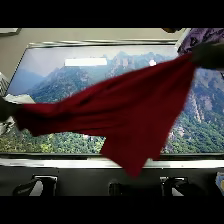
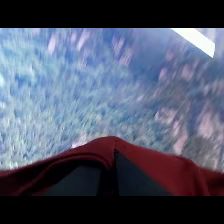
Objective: Fold the clothes and pants, and hang the long-sleeved shirts on hangers.
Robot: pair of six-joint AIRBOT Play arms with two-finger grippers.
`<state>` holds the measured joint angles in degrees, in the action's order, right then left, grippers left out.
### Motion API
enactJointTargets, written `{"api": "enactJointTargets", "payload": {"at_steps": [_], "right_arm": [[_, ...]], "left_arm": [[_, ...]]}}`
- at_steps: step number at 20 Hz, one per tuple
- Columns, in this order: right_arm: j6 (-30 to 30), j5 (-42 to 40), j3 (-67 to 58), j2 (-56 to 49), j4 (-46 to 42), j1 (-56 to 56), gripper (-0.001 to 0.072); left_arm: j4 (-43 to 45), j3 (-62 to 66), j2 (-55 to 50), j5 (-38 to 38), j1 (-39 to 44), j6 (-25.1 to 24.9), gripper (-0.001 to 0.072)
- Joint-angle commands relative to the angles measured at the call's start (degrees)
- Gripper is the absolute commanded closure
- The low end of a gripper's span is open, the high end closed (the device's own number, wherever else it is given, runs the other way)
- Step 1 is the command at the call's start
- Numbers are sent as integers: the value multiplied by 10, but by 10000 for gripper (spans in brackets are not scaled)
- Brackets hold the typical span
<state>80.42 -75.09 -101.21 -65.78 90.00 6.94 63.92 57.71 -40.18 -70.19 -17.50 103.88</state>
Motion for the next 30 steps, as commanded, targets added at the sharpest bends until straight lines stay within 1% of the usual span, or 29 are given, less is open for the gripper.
{"api": "enactJointTargets", "payload": {"at_steps": [1, 3, 5, 6, 8, 10, 11, 12, 13, 14, 15, 16, 18, 19, 22, 25, 28, 30], "right_arm": [[-3, -7, -1, -191, 91, 1, 682], [-4, 23, -1, -297, 122, 1, 682], [-20, 66, -1, -380, 149, 1, 682], [-29, 86, -1, -410, 161, 1, 682], [-42, 116, -1, -443, 176, 1, 682], [-52, 124, -3, -446, 177, 1, 673], [-45, 112, -9, -441, 177, -4, 599], [-21, 89, -17, -433, 177, -11, 435], [17, 61, -21, -417, 180, -23, 248], [63, 35, -21, -398, 181, -38, 227], [113, 4, -21, -376, 183, -59, 240], [126, -2, -14, -354, 207, -89, 241], [193, -20, 26, -313, 272, -151, 240], [202, -27, 64, -299, 307, -181, 240], [235, -45, 193, -285, 381, -221, 239], [272, 5, 293, -287, 417, -204, 239], [308, 39, 334, -300, 430, -173, 236], [315, 49, 334, -317, 438, -159, 236]], "left_arm": [[-14, -119, -115, 106, 37, -10, 692], [-14, -151, -205, 206, 57, -11, 691], [-21, -148, -296, 270, 68, -10, 690], [-31, -140, -337, 285, 69, -10, 690], [-41, -118, -397, 292, 68, -10, 690], [-41, -94, -421, 282, 67, -21, 685], [-40, -83, -419, 272, 64, -34, 624], [-40, -69, -412, 247, 56, -50, 461], [-40, -55, -401, 215, 43, -70, 274], [-40, -44, -382, 178, 27, -96, 159], [-40, -44, -358, 151, 9, -122, 159], [-37, -51, -325, 123, -13, -145, 159], [-38, -87, -257, 94, -57, -173, 159], [-38, -115, -221, 91, -78, -184, 159], [-38, -187, -144, 91, -115, -191, 161], [-38, -215, -124, 91, -117, -191, 162], [-38, -214, -125, 92, -117, -191, 162], [-38, -214, -125, 91, -117, -191, 162]]}}
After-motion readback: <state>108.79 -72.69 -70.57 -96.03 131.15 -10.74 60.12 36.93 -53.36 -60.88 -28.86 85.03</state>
